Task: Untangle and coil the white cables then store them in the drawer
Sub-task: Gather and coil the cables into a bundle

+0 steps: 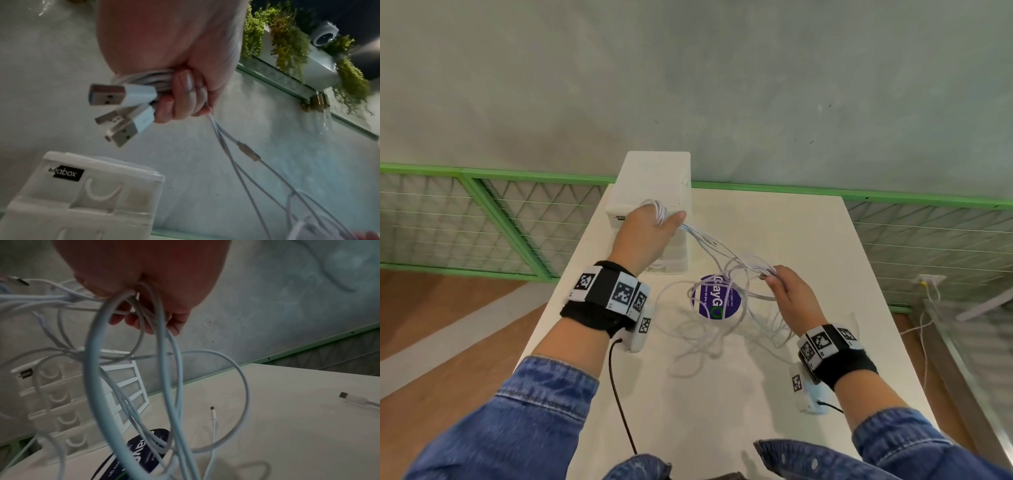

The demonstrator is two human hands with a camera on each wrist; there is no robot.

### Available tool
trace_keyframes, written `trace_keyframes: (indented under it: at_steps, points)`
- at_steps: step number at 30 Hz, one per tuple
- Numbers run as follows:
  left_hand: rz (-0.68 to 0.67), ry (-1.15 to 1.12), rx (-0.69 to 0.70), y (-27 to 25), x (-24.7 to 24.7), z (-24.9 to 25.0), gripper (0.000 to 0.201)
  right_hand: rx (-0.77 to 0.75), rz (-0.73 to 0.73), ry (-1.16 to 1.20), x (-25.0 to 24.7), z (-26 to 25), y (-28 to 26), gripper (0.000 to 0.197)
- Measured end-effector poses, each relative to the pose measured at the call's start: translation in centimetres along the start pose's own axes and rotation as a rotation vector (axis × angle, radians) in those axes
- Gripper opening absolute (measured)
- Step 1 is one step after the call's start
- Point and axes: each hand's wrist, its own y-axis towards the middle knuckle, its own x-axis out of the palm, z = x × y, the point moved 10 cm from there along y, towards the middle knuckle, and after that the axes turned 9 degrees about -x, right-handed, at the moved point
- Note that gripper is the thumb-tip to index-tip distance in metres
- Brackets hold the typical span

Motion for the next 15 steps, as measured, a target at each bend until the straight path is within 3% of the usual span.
trace_keyframes:
  at_steps: [4, 9, 13, 15]
  points:
    - [0.108, -0.113, -0.053, 0.1, -1.8, -0.8, 0.047, 0.119, 0.096, 0.088, -1.1, 1.9, -0.2, 0.028]
    - [0.224, -0.308, -0.11, 0.5, -5.1, -2.6, 0.051, 0.387, 0.202, -0.036, -3.5, 7.5, -2.7, 0.026]
    - [0.229, -0.285, -0.137, 0.3, -4.3, -3.2, 0.038, 0.623, 0.052, -0.215, -2.6, 11.0, -4.8, 0.026]
    - [0.26, -0.288, -0.126, 0.2, -4.3, -3.4, 0.044, 0.689, -0.04, -0.288, -2.3, 11.8, -5.4, 0.024]
